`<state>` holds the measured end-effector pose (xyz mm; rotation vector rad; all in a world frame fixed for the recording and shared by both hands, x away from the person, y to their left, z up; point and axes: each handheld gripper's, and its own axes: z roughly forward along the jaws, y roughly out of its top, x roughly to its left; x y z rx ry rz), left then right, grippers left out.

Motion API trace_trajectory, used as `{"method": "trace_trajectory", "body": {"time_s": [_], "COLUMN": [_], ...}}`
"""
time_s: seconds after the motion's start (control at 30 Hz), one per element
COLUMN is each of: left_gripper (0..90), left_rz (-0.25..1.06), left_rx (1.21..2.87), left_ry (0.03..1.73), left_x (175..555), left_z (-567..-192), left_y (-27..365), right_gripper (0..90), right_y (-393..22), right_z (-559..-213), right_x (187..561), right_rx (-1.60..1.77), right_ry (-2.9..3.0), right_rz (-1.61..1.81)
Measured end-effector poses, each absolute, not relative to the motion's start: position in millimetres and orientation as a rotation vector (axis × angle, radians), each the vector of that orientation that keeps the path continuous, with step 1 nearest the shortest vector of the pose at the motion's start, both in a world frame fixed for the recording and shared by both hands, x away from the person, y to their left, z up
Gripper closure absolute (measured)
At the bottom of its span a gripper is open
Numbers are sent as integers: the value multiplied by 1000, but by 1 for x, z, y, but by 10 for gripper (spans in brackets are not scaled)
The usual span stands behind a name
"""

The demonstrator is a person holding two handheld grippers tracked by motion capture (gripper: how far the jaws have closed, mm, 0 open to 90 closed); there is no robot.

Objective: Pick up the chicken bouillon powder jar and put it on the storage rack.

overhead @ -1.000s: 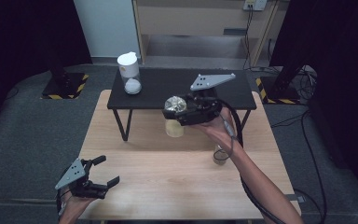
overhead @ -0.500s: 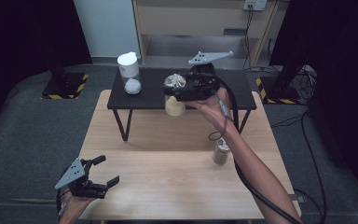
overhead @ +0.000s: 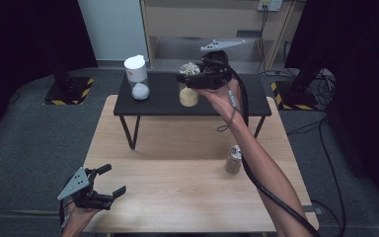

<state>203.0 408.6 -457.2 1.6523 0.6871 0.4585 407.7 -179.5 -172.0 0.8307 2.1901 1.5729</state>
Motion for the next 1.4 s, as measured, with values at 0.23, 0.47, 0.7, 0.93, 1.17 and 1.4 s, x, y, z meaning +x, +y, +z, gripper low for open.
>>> {"method": "trace_trajectory", "body": {"time_s": [0.23, 0.47, 0.7, 0.93, 1.17, 1.4], "left_gripper": [10, 10, 11, 11, 11, 11], "left_rz": [458, 456, 456, 457, 456, 455], "left_rx": [1650, 1652, 1652, 1654, 1653, 1652], "left_ry": [689, 688, 688, 688, 689, 690], "left_x": [203, 203, 203, 203, 203, 203], "left_z": [-457, -457, -457, -457, -458, -458], "left_y": [409, 409, 409, 409, 409, 410], "right_gripper": [346, 347, 346, 346, 346, 346], "right_y": [-176, -166, -157, -153, -150, -150], "right_z": [-178, -182, -190, -202, -211, -218], "right_x": [420, 429, 437, 446, 453, 457], "right_rx": [889, 918, 958, 1005, 1026, 1039], "right_ry": [2142, 2114, 2090, 2069, 2072, 2074], "right_rz": [1553, 1506, 1482, 1470, 1451, 1451]}}
